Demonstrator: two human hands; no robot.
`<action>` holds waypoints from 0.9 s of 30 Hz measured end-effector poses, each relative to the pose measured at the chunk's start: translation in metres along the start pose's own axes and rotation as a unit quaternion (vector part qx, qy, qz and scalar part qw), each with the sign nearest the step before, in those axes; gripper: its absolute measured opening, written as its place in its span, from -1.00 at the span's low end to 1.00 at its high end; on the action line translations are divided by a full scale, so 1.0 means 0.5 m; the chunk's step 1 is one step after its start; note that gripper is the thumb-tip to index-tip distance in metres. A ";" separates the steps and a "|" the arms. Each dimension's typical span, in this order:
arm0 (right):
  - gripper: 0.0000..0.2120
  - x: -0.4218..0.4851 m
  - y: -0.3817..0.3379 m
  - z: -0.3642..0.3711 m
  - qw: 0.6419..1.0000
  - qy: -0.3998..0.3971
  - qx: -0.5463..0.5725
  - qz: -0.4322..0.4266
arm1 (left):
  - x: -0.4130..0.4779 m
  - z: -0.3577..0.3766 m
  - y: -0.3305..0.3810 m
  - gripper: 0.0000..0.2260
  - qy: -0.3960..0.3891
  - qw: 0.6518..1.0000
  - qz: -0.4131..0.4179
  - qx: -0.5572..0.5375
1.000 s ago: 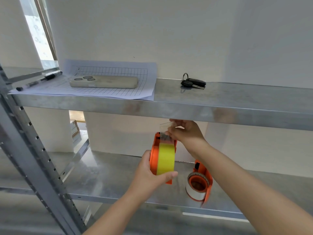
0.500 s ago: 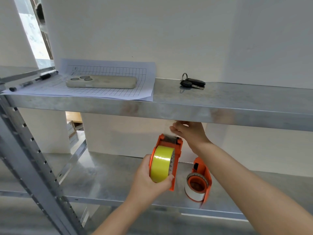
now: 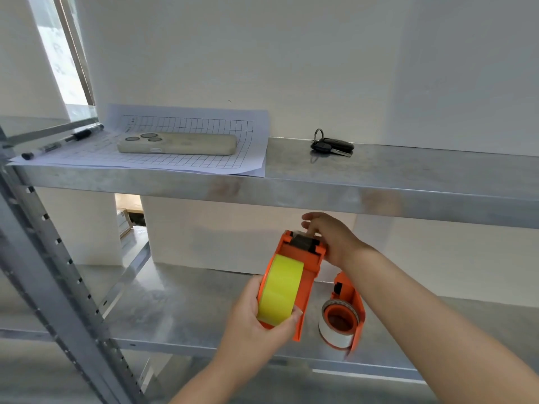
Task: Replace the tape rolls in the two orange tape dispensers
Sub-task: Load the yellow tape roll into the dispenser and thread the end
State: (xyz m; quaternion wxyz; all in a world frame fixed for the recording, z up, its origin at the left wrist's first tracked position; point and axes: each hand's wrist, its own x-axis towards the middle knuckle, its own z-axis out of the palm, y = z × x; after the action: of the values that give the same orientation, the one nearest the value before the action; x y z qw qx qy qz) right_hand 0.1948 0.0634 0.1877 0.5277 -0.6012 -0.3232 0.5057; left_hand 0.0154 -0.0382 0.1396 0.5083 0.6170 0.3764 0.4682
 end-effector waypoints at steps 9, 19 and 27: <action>-0.74 -0.018 0.031 -0.021 0.968 -0.122 0.182 0.119 | 0.005 -0.013 0.012 -0.62 0.036 0.987 0.017 -0.156; -0.63 -0.068 0.153 0.047 0.962 -0.138 0.237 -0.003 | 0.049 0.012 -0.035 -0.97 0.088 0.879 -0.121 -0.452; -0.61 -0.026 0.218 0.040 0.970 0.025 0.239 0.022 | 0.024 0.023 -0.134 -0.71 0.065 0.918 -0.274 -0.280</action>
State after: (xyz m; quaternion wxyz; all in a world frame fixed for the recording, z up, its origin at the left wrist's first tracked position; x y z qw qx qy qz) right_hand 0.1563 0.0322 0.0877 0.6526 -0.4768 -0.1665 0.5649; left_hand 0.0306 -0.0166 0.0755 0.7430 0.2903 0.4168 0.4358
